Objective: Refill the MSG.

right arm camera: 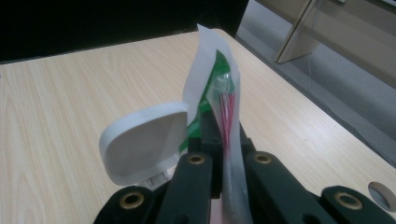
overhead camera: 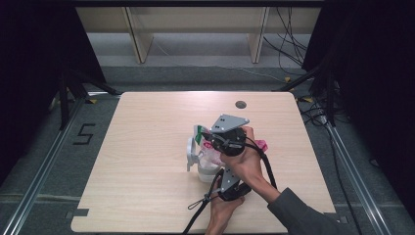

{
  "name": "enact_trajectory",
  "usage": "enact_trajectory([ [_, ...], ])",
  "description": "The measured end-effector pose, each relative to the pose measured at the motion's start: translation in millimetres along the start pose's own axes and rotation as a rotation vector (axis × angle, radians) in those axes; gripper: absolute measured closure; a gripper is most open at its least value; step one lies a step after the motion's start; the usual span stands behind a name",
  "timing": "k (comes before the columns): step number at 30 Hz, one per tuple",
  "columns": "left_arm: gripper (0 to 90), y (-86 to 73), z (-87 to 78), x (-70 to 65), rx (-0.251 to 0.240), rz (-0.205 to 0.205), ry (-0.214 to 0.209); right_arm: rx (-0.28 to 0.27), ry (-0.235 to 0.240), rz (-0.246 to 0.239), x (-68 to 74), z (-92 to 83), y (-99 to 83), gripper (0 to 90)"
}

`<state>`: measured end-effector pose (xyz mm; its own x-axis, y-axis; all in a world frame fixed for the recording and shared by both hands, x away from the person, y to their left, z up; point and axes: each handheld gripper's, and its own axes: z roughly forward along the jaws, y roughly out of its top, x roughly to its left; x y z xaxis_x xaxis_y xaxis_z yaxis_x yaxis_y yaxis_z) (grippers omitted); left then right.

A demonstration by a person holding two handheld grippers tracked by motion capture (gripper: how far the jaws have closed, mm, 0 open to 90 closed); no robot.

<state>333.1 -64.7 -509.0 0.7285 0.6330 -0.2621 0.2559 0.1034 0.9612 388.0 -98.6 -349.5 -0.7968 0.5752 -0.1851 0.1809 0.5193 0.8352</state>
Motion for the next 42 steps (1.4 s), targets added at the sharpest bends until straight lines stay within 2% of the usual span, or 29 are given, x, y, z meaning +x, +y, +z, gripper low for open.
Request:
enact_trajectory([
  [1,70.8,1.0,-3.7,4.6,0.055,0.067,0.008,-0.002,-0.001,-0.008,-0.1,0.3,0.2,90.0],
  [2,70.8,0.5,-1.3,2.0,0.018,0.025,0.000,0.001,-0.001,0.006,0.5,-0.4,0.3,90.0],
  [3,70.8,0.3,0.0,0.4,-0.001,0.000,-0.004,0.002,-0.002,0.008,0.4,-0.6,0.4,90.0],
  [6,70.8,0.0,-0.2,0.7,0.002,0.008,0.002,0.000,-0.001,0.011,0.9,-0.4,0.3,90.0],
  [11,70.8,0.6,-0.1,0.0,-0.001,-0.004,-0.003,0.000,0.002,0.011,0.9,-0.8,0.5,90.0],
  [13,70.9,-0.1,0.4,-0.3,-0.002,-0.006,-0.005,0.009,0.000,-0.021,2.1,0.3,0.1,90.0],
  [14,71.0,0.1,0.5,-0.4,-0.004,-0.008,-0.004,0.018,-0.002,-0.014,3.2,0.0,-0.1,90.0],
  [16,71.0,0.8,-0.1,-0.9,-0.004,-0.005,-0.002,0.003,0.002,-0.018,1.2,-0.3,0.7,90.0],
  [17,71.0,1.6,-4.7,4.4,0.060,0.072,0.011,0.001,0.004,-0.012,0.5,-1.0,1.0,90.0],
  [18,71.0,0.4,-1.4,0.9,0.014,0.018,-0.004,-0.002,0.003,-0.011,0.0,-0.9,1.0,90.0],
  [19,71.0,0.2,0.3,-0.5,-0.004,-0.007,-0.005,0.005,0.003,-0.004,1.3,-0.4,0.5,90.0],
  [20,71.0,0.3,0.2,-0.4,-0.002,-0.007,-0.005,0.007,-0.004,-0.022,0.4,0.0,0.6,90.0],
  [23,71.0,0.7,-0.3,-0.8,-0.006,-0.006,-0.006,0.014,0.002,-0.021,1.9,1.4,1.3,90.0],
  [24,71.0,1.1,-2.0,1.1,0.017,0.024,-0.002,0.015,0.001,-0.014,1.7,0.9,1.5,90.0],
  [25,71.0,1.8,-4.7,4.7,0.054,0.073,0.013,0.008,0.001,-0.002,1.0,0.4,1.7,90.0],
  [26,71.0,1.6,-4.7,5.0,0.052,0.072,0.013,0.002,0.008,-0.006,-0.2,0.3,1.9,90.0],
  [27,71.0,0.8,-1.9,0.8,0.009,0.014,0.002,0.003,0.015,-0.002,-0.7,-0.4,2.0,90.0],
  [28,71.0,0.1,-0.4,-0.9,-0.011,-0.004,-0.003,-0.002,0.006,-0.016,0.1,0.9,1.3,90.0],
  [29,71.0,-0.1,-0.3,-1.2,-0.010,-0.002,-0.002,0.008,0.003,0.000,2.5,1.1,1.0,90.0],
  [31,71.0,0.6,-0.2,-1.3,-0.011,-0.004,-0.001,0.013,0.002,-0.018,2.6,1.5,1.4,90.0],
  [32,71.0,2.0,-4.4,3.4,0.047,0.066,0.011,0.010,0.001,-0.001,2.0,0.7,1.5,90.0],
  [34,70.9,1.9,-4.9,3.6,0.052,0.077,0.011,-0.002,0.012,-0.008,-0.5,-0.1,2.4,90.0],
  [35,71.0,1.2,-4.3,3.3,0.053,0.074,0.006,0.005,0.013,-0.005,0.5,0.2,2.1,90.0],
  [36,71.0,-0.2,0.9,-2.0,-0.014,-0.003,-0.006,0.018,0.019,-0.015,0.6,1.1,1.7,90.0],
  [38,71.0,-0.1,0.8,-1.6,-0.014,-0.005,-0.005,0.010,0.007,-0.002,1.5,1.4,0.6,90.0],
  [39,71.0,0.3,-1.4,0.1,0.013,0.028,-0.006,0.011,0.011,0.002,1.4,1.1,0.8,90.0],
  [40,70.9,0.2,-1.4,-0.7,0.006,0.023,-0.004,0.007,0.007,0.001,1.5,1.2,0.9,90.0],
  [41,70.9,0.0,0.5,-2.5,-0.017,-0.004,-0.007,0.014,0.010,0.002,1.8,1.1,1.0,90.0],
  [42,71.0,0.1,0.8,-2.2,-0.016,-0.006,-0.004,0.014,0.014,-0.006,1.8,1.6,1.4,90.0],
])
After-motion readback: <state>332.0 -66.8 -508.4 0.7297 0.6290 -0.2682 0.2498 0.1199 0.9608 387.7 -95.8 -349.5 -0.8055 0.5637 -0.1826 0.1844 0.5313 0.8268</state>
